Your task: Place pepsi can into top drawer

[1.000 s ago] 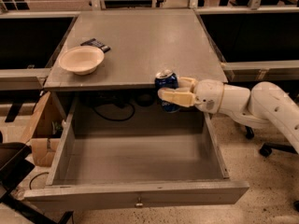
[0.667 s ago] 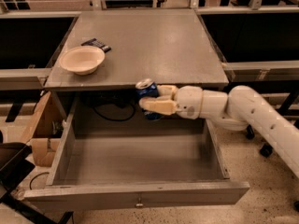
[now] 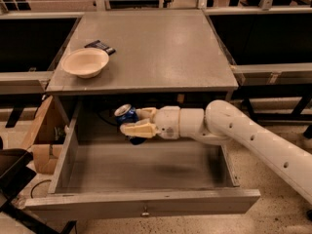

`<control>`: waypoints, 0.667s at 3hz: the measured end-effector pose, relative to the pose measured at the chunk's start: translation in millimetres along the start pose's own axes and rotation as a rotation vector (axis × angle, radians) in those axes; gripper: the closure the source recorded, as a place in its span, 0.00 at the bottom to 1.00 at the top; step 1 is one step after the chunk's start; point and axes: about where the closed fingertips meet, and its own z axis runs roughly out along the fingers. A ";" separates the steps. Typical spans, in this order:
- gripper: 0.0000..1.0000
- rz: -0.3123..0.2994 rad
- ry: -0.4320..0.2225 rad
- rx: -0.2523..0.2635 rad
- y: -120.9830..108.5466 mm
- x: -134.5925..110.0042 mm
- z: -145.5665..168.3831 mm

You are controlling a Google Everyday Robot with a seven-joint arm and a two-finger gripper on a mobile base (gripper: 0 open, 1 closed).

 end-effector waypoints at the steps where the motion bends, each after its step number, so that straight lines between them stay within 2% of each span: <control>1: 1.00 -0.016 0.025 0.037 11.1 21.7 32.9; 2: 1.00 0.005 -0.012 0.037 14.0 37.8 49.0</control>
Offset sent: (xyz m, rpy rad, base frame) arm -0.0105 0.0579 -0.0655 0.0548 0.0125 -0.0584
